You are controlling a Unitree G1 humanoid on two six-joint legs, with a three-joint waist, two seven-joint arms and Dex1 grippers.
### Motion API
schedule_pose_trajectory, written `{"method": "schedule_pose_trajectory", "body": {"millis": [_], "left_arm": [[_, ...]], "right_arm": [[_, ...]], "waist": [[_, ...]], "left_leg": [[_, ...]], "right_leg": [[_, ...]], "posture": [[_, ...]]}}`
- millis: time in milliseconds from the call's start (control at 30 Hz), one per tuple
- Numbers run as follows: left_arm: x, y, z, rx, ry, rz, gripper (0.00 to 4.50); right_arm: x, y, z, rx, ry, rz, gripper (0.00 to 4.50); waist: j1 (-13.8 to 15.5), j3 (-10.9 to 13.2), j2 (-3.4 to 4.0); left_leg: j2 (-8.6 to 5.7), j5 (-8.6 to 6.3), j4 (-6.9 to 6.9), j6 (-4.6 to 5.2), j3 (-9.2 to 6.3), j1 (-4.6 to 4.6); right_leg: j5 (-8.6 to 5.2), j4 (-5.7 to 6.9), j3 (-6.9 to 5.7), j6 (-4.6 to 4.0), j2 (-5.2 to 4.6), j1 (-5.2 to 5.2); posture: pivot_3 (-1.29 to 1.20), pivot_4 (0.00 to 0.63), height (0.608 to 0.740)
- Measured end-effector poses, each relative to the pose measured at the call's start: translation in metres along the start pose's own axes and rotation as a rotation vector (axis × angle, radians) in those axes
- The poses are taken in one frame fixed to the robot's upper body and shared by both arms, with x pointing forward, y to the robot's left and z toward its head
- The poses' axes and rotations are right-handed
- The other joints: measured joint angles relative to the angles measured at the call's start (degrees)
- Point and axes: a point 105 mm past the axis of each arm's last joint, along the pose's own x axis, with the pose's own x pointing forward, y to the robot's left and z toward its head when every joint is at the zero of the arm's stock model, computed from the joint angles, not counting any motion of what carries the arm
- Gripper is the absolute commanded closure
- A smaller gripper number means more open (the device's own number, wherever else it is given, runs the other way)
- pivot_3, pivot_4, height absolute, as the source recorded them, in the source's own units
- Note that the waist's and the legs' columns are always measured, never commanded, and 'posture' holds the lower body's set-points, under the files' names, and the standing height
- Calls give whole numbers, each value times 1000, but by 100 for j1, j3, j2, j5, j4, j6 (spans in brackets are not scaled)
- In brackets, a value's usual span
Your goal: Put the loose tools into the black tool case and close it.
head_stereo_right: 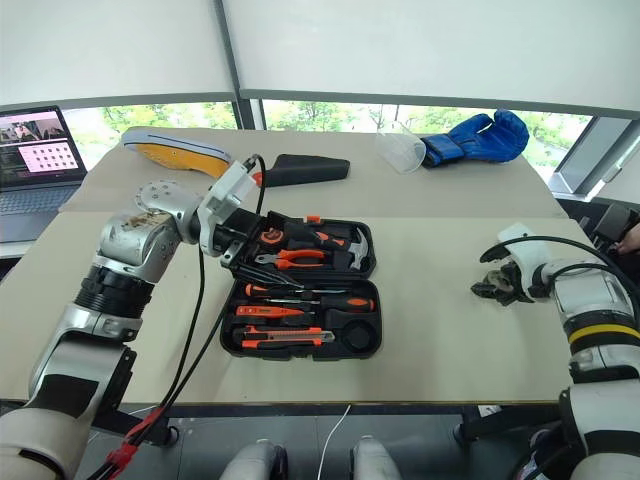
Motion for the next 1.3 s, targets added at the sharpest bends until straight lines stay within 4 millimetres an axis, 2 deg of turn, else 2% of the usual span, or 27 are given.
{"method": "schedule_pose_trajectory", "body": {"millis": [167,433,533,600,900,1067,1100,1133,1167,1200,1300], "left_arm": [[0,2,0,9,15,20,0],[-2,-2,-5,18,32,22,0],[-3,-3,-7,14,35,23,0],[-3,-3,-7,16,37,24,0],[0,-1,-4,47,42,16,0],[0,-1,-4,52,47,11,0],[0,-1,-4,52,47,11,0],[0,-2,-4,52,47,10,0],[0,-2,-4,50,47,8,0],[0,-2,-4,50,46,7,0],[0,-3,-3,45,42,2,0]], "right_arm": [[4,3,2,-28,4,18,3018],[6,5,0,-83,2,26,3018],[1,0,-3,-78,1,10,2333],[-1,-1,-2,-76,-6,13,1716],[0,6,-7,-26,12,40,1716],[2,8,-6,-18,3,47,3014],[2,9,-6,-18,3,48,3424],[3,9,-6,-18,3,49,3569],[3,10,-6,-20,1,51,4073],[3,10,-6,-19,-1,52,4390],[3,12,-4,-22,-20,68,4453]], "waist": [[-26,0,0],[-34,2,4],[-25,3,6],[-27,3,6],[-31,3,6],[-40,3,6],[-37,3,6],[-36,3,6],[-34,3,6],[-33,3,6],[-32,3,6]], "left_leg": [[0,0,0,0,-2,8],[-1,0,0,0,-2,8],[-4,1,0,0,-2,7],[-4,0,1,0,-2,8],[-3,0,1,0,-3,12],[-4,1,1,0,-3,13],[-4,1,2,0,-3,13],[-4,1,2,0,-3,13],[-4,1,2,0,-3,13],[-4,1,2,0,-3,12],[-4,1,2,0,-3,11]], "right_leg": [[0,5,0,0,1,6],[0,7,1,0,1,5],[0,6,1,0,-2,5],[0,6,1,1,-2,6],[0,6,1,0,-1,11],[1,8,1,1,-1,11],[1,8,1,1,-1,11],[1,8,1,1,-1,11],[1,8,1,1,-2,11],[1,8,1,1,-2,11],[1,8,1,1,-1,9]], "posture": [[0,150,734],[0,150,734],[0,150,734],[0,150,734],[0,150,734],[0,150,734],[0,150,734],[0,150,734],[0,150,734],[0,150,734],[0,150,734]]}}
